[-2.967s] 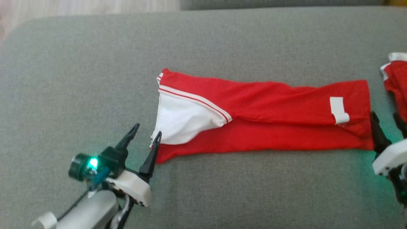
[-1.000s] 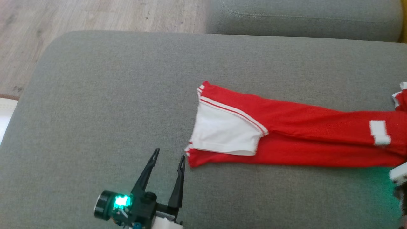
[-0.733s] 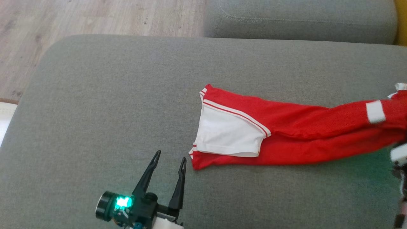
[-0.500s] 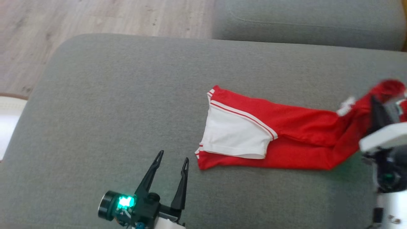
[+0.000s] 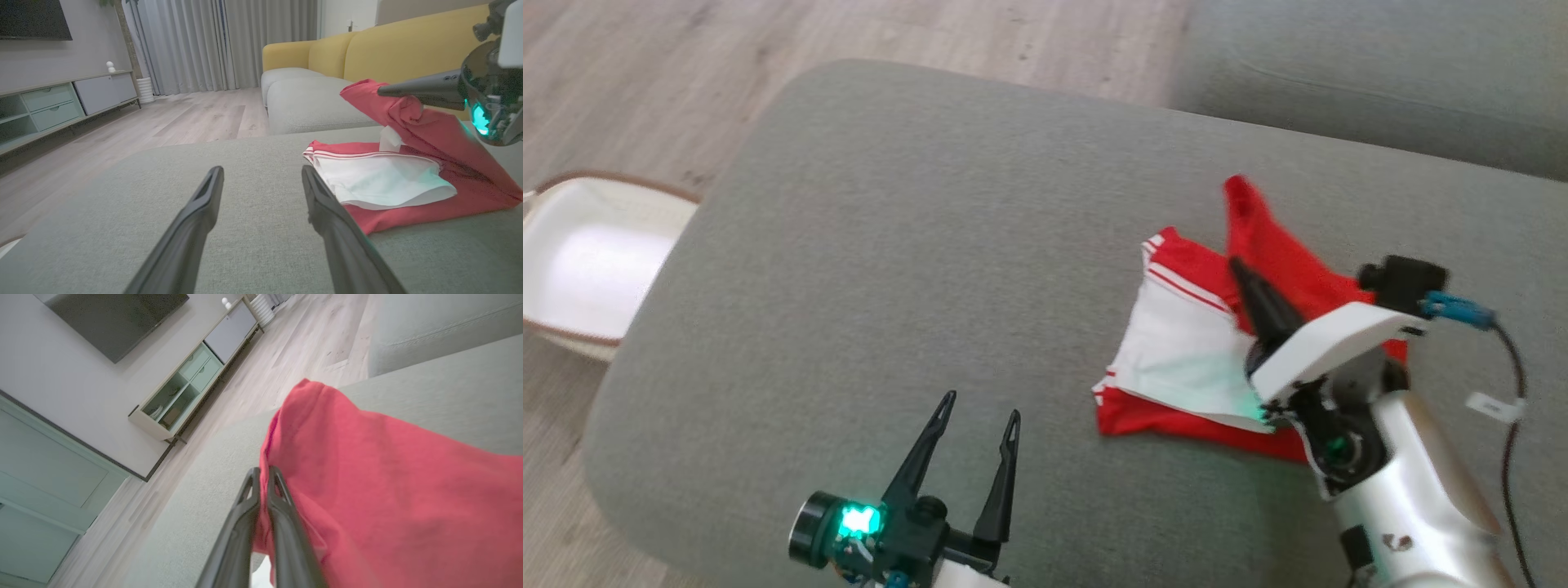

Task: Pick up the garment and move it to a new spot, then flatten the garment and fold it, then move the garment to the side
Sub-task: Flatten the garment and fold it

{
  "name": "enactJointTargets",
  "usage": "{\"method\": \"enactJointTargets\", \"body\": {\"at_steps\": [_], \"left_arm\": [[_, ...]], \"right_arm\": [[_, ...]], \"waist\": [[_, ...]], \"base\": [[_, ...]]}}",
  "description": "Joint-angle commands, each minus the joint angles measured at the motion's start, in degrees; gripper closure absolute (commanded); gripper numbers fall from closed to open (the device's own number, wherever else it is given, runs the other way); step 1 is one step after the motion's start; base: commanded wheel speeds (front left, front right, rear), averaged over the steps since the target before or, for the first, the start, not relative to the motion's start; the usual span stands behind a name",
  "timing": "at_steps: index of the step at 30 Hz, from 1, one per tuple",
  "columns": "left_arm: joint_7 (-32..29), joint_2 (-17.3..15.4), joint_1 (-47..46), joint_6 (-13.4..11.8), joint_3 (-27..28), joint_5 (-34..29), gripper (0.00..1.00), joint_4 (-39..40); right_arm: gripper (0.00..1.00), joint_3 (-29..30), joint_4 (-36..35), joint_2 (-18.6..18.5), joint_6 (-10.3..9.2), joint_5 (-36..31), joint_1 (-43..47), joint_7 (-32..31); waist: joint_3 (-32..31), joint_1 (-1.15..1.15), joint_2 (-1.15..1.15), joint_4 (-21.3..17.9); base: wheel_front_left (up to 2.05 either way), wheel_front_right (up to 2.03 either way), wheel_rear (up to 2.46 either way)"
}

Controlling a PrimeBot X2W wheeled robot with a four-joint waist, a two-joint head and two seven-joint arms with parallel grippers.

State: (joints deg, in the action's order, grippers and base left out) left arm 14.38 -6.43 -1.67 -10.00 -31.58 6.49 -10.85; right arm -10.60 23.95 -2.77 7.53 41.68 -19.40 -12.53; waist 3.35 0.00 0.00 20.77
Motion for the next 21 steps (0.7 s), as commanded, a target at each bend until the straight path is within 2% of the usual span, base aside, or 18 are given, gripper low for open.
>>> {"method": "enactJointTargets", "body": {"at_steps": [1, 11, 12, 13, 14, 21], "left_arm": [[0.6, 0.8, -1.3, 0.3, 1.9, -0.4, 0.00, 1.6], [0.6, 1.5, -0.8, 0.9, 2.4, -0.8, 0.00, 1.0], [0.6, 1.5, -0.7, 0.9, 2.6, -0.8, 0.00, 1.0], [0.6, 1.5, -0.5, 0.9, 2.8, -0.8, 0.00, 1.0], [0.6, 1.5, -0.3, 0.8, 3.0, -0.8, 0.00, 0.9], [0.6, 1.6, 0.8, 0.7, 4.3, -0.5, 0.00, 1.1]], "right_arm": [[1.00, -2.5, -0.7, -0.1, -0.04, 1.1, -3.5, 1.2], [1.00, -12.1, 7.9, -0.1, -0.04, 7.2, -7.6, 5.4], [0.82, -12.9, 8.5, -0.1, -0.04, 7.8, -7.8, 5.8], [0.49, -13.9, 9.0, -0.1, -0.04, 8.3, -8.0, 6.1], [0.00, -14.7, 9.4, -0.1, -0.04, 8.9, -8.1, 6.5], [0.00, -17.5, 9.4, -0.1, -0.04, 9.3, -8.1, 11.6]], "waist": [[0.0, 0.00, 0.00, 1.7], [0.0, 0.00, 0.00, 4.4], [-0.1, 0.00, 0.00, 4.2], [-0.3, 0.00, 0.00, 4.0], [-0.5, 0.00, 0.00, 3.7], [-2.4, 0.00, 0.00, -0.4]], "base": [[0.00, 0.00, 0.00], [0.00, 0.00, 0.00], [0.00, 0.00, 0.00], [0.00, 0.00, 0.00], [0.00, 0.00, 0.00], [0.00, 0.00, 0.00]]}}
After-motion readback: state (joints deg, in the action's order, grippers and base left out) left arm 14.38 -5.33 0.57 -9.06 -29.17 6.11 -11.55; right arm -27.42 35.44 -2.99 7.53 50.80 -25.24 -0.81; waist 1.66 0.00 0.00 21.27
